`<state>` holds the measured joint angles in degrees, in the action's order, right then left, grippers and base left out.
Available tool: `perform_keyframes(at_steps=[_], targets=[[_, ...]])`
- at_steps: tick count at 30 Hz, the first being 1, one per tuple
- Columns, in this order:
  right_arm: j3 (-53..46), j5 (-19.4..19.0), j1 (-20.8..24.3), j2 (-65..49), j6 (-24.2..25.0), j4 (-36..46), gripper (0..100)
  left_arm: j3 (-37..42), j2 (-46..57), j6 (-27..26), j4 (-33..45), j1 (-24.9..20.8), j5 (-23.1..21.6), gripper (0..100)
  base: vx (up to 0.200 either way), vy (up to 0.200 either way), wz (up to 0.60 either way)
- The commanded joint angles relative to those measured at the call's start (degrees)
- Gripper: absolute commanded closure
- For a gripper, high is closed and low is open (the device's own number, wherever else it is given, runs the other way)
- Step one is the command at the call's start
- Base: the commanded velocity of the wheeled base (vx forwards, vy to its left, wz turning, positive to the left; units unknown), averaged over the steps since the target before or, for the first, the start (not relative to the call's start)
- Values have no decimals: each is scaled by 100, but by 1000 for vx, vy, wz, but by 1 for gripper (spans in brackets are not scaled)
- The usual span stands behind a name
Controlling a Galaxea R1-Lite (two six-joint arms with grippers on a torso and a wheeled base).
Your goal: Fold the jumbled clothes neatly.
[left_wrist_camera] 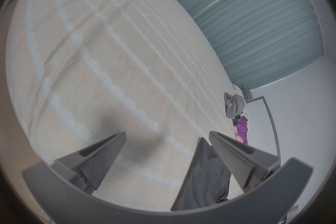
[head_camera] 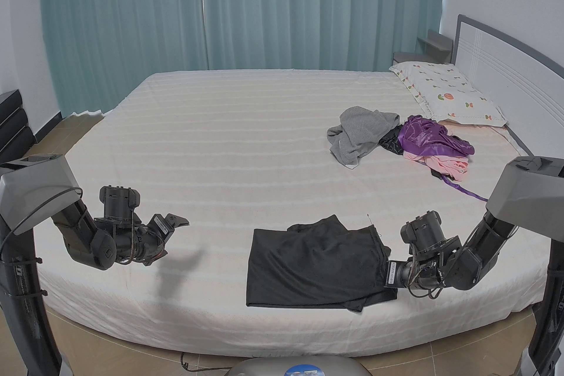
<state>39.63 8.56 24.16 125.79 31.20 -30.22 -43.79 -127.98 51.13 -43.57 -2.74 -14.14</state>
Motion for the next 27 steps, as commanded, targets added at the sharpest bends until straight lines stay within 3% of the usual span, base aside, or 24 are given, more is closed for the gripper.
perform_keyframes(at_steps=[1, 8, 14, 16, 17, 20, 27], targets=[[-219, -56, -140, 112, -149, -45, 0, 2, -8, 3, -2, 2, -1, 0, 0, 0, 0], [-157, -223, -342, -143, -105, -72, 0, 2, -8, -6, -2, 2, 8, 0, 0, 0, 0], [467, -689, -623, -152, 80, -151, 0, 2, -8, -6, -2, 2, 8, 0, 0, 0, 0], [467, -689, -623, -152, 80, -151, 0, 2, -8, -6, -2, 2, 8, 0, 0, 0, 0], [985, -926, -694, 156, 387, -142, 0, 2, -17, -6, -2, 2, 8, 0, 0, 0, 0], [1565, -988, -711, 560, 537, -80, 0, 2, -17, -6, -2, 2, 8, 0, 0, 0, 0], [2655, -988, -694, 1422, 545, -72, 0, 2, -26, -6, -2, -7, 8, 0, 0, 0, 0]])
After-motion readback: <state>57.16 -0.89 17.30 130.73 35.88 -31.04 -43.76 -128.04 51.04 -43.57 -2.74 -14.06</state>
